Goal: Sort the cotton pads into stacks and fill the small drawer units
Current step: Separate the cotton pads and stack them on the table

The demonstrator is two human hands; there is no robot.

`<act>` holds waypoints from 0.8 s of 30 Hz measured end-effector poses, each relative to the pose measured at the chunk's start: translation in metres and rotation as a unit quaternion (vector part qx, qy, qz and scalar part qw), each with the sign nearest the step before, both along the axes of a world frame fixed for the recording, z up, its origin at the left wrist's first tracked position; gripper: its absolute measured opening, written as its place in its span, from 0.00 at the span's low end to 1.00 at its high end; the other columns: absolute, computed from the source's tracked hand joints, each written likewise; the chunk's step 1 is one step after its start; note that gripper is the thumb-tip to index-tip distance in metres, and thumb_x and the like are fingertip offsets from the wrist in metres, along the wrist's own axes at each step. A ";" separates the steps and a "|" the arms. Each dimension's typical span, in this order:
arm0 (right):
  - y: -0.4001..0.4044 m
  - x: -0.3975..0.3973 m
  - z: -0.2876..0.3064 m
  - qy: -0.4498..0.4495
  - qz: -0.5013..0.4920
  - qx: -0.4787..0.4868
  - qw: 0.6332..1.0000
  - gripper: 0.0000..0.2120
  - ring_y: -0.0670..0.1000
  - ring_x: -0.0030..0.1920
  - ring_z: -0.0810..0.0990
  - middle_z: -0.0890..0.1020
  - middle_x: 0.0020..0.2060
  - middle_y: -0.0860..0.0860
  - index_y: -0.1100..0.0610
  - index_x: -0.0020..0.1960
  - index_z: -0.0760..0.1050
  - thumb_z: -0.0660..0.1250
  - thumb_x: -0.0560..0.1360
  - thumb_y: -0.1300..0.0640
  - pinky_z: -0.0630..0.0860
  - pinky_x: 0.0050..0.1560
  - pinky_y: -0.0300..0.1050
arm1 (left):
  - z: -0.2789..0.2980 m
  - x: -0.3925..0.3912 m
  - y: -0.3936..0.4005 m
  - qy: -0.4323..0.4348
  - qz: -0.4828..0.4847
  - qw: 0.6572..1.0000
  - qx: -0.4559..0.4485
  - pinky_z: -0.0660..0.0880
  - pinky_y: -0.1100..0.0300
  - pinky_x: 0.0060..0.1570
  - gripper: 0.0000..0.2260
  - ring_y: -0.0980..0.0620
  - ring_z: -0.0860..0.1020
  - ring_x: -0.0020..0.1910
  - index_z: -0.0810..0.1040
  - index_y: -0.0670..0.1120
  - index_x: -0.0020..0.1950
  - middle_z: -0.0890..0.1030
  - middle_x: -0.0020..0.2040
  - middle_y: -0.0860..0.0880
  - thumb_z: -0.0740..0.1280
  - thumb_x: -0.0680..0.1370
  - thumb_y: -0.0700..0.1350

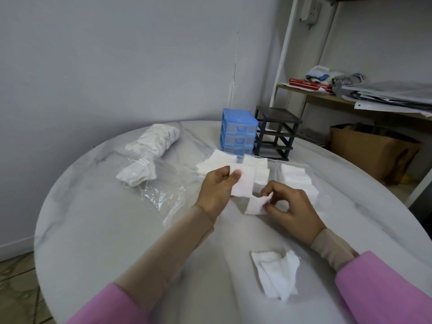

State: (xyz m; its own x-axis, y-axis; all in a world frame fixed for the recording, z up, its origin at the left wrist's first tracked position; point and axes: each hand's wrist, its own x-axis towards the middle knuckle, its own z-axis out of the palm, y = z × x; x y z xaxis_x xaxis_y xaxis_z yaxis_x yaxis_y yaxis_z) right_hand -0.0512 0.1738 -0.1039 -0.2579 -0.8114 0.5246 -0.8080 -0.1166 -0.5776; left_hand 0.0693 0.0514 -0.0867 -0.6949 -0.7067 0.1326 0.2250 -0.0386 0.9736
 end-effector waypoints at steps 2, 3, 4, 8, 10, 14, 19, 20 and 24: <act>0.000 0.001 0.000 -0.048 0.009 -0.009 0.999 0.03 0.44 0.37 0.75 0.78 0.37 0.46 0.51 0.40 0.73 0.62 0.68 0.53 0.72 0.42 0.35 | -0.001 0.000 0.000 -0.005 -0.002 1.000 0.000 0.76 0.64 0.45 0.06 0.57 0.78 0.38 0.78 0.41 0.48 0.80 0.40 0.50 0.61 0.79 0.38; 0.000 0.002 0.000 -0.070 0.017 -0.014 0.997 0.03 0.44 0.37 0.74 0.78 0.37 0.46 0.52 0.39 0.73 0.63 0.67 0.54 0.72 0.42 0.36 | -0.002 -0.001 0.000 -0.006 -0.004 1.000 0.002 0.76 0.64 0.45 0.07 0.57 0.78 0.38 0.78 0.39 0.50 0.80 0.40 0.50 0.61 0.79 0.38; 0.000 0.002 0.000 -0.090 0.024 -0.018 0.996 0.05 0.45 0.37 0.74 0.77 0.36 0.47 0.54 0.39 0.74 0.63 0.66 0.53 0.72 0.42 0.37 | -0.003 -0.001 0.000 -0.007 -0.005 1.000 0.002 0.76 0.64 0.44 0.07 0.56 0.78 0.38 0.78 0.38 0.52 0.80 0.41 0.49 0.61 0.79 0.38; -0.003 0.002 0.001 -0.179 0.050 -0.035 0.982 0.04 0.48 0.38 0.75 0.77 0.34 0.47 0.59 0.39 0.74 0.69 0.67 0.63 0.74 0.42 0.37 | -0.006 -0.003 0.003 -0.019 -0.019 1.000 -0.007 0.76 0.62 0.47 0.10 0.52 0.79 0.43 0.77 0.35 0.57 0.80 0.51 0.43 0.62 0.78 0.36; -0.004 0.001 0.000 -0.216 0.050 -0.048 0.974 0.08 0.51 0.39 0.76 0.79 0.34 0.51 0.59 0.40 0.74 0.71 0.68 0.68 0.75 0.43 0.39 | -0.007 -0.004 0.005 -0.023 -0.034 0.999 -0.010 0.77 0.65 0.44 0.11 0.53 0.79 0.43 0.75 0.34 0.60 0.80 0.54 0.42 0.62 0.78 0.35; -0.007 0.000 0.000 -0.287 0.034 -0.062 0.955 0.19 0.54 0.37 0.75 0.76 0.32 0.67 0.63 0.43 0.73 0.78 0.63 0.54 0.76 0.44 0.45 | -0.007 -0.004 0.010 -0.028 -0.075 0.997 -0.008 0.76 0.69 0.35 0.12 0.62 0.79 0.32 0.75 0.35 0.61 0.82 0.40 0.50 0.60 0.79 0.35; -0.008 0.000 0.002 -0.294 -0.016 -0.072 0.953 0.06 0.45 0.27 0.72 0.75 0.25 0.58 0.65 0.40 0.71 0.68 0.72 0.67 0.73 0.34 0.34 | -0.006 -0.004 0.015 -0.031 -0.097 0.995 0.012 0.79 0.66 0.39 0.12 0.56 0.80 0.40 0.76 0.37 0.60 0.81 0.47 0.45 0.58 0.81 0.39; -0.008 0.000 0.002 -0.289 -0.023 -0.071 0.954 0.06 0.44 0.26 0.72 0.76 0.23 0.55 0.64 0.39 0.71 0.68 0.72 0.67 0.72 0.34 0.33 | -0.006 -0.004 0.015 -0.032 -0.094 0.995 0.019 0.79 0.66 0.39 0.12 0.55 0.80 0.41 0.76 0.38 0.60 0.81 0.48 0.44 0.57 0.81 0.39; -0.007 -0.001 0.002 -0.279 -0.041 -0.061 0.958 0.11 0.44 0.24 0.73 0.75 0.21 0.50 0.60 0.35 0.70 0.69 0.71 0.68 0.71 0.35 0.32 | -0.005 -0.005 0.017 -0.032 -0.088 0.994 0.047 0.79 0.66 0.39 0.12 0.57 0.80 0.39 0.77 0.38 0.58 0.81 0.44 0.47 0.57 0.81 0.40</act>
